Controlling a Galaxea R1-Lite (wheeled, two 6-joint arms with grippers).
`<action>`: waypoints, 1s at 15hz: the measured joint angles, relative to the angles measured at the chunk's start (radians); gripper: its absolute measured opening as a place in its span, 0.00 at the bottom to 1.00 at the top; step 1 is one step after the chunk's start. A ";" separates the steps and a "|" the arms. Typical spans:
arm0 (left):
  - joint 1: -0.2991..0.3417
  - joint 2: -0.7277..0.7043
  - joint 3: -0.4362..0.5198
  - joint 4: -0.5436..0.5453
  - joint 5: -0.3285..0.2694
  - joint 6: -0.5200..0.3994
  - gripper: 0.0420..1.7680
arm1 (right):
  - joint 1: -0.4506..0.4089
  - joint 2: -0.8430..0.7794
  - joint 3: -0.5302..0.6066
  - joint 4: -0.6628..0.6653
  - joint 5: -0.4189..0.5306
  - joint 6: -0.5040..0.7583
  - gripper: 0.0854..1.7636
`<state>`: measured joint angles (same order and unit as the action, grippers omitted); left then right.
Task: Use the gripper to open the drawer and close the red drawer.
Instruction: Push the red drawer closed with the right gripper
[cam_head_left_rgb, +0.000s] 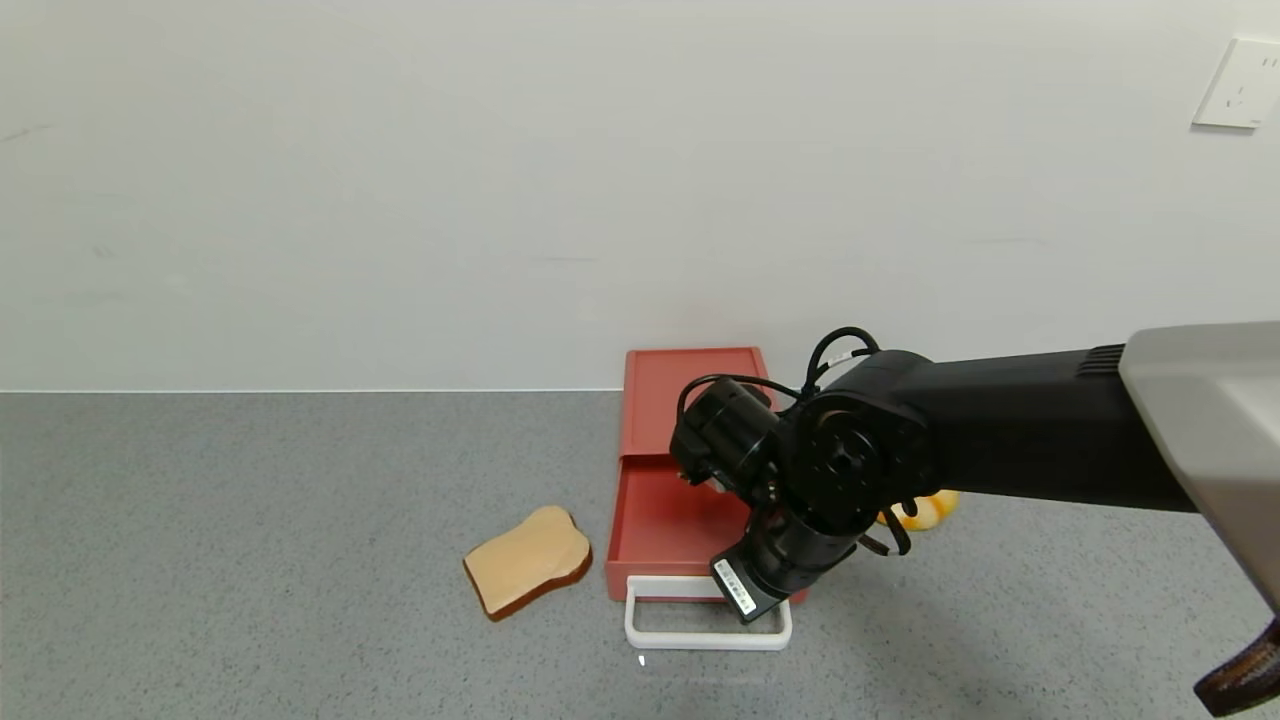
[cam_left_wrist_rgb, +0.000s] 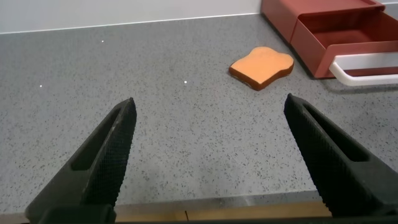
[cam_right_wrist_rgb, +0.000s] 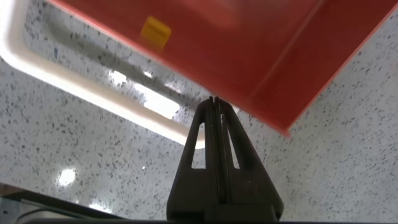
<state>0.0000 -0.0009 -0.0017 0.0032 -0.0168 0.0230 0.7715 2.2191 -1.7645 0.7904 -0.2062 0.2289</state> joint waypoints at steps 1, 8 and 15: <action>0.000 0.000 0.000 0.000 0.000 0.000 0.97 | -0.002 0.002 -0.001 -0.009 0.000 0.000 0.02; 0.000 0.000 0.000 0.000 0.000 0.000 0.97 | -0.019 0.014 -0.004 -0.071 -0.032 -0.004 0.02; 0.000 0.000 0.000 0.000 0.000 0.000 0.97 | -0.033 0.028 -0.006 -0.162 -0.027 -0.004 0.02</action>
<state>0.0000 -0.0009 -0.0017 0.0032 -0.0172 0.0230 0.7389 2.2470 -1.7702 0.6287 -0.2332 0.2245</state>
